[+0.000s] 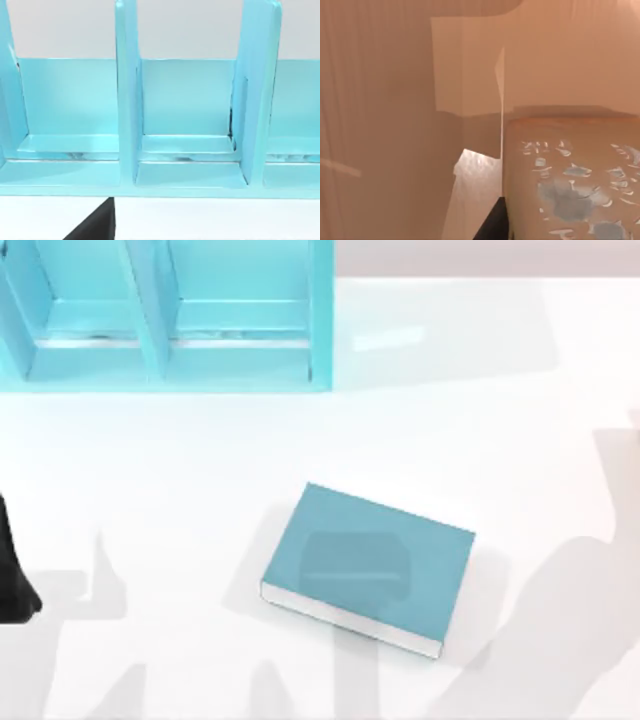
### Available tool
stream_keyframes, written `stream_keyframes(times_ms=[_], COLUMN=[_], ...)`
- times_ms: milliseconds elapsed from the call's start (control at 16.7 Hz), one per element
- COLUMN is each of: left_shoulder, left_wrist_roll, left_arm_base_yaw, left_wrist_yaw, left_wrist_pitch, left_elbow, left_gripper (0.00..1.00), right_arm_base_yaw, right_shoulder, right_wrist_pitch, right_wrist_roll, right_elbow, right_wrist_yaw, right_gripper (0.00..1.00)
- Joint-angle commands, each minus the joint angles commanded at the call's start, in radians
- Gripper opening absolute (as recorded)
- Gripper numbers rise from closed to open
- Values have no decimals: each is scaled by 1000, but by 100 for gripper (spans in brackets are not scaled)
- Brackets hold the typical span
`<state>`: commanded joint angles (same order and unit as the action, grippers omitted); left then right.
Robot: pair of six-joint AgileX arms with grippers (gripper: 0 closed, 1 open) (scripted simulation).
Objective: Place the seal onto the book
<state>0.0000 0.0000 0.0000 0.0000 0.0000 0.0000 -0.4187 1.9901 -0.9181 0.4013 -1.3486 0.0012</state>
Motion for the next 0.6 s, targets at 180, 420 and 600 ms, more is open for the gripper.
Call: stream_keyframes(times_ms=[180,420,600], left_shoulder=[0,0,0], left_wrist_roll=[0,0,0], left_arm_base_yaw=[0,0,0], left_wrist_yaw=[0,0,0], left_wrist_pitch=[0,0,0], left_elbow=[0,0,0], left_gripper=[100,100,100], right_arm_base_yaw=[12,48,84], right_shoulder=[15,31,6], right_wrist_pitch=[-27,-120,-190], right_wrist_roll=[-63,-247,-320], right_elbow=[-63,-240,-305], right_wrist_yaw=[-9,-23,-52], right_gripper=[0,0,0])
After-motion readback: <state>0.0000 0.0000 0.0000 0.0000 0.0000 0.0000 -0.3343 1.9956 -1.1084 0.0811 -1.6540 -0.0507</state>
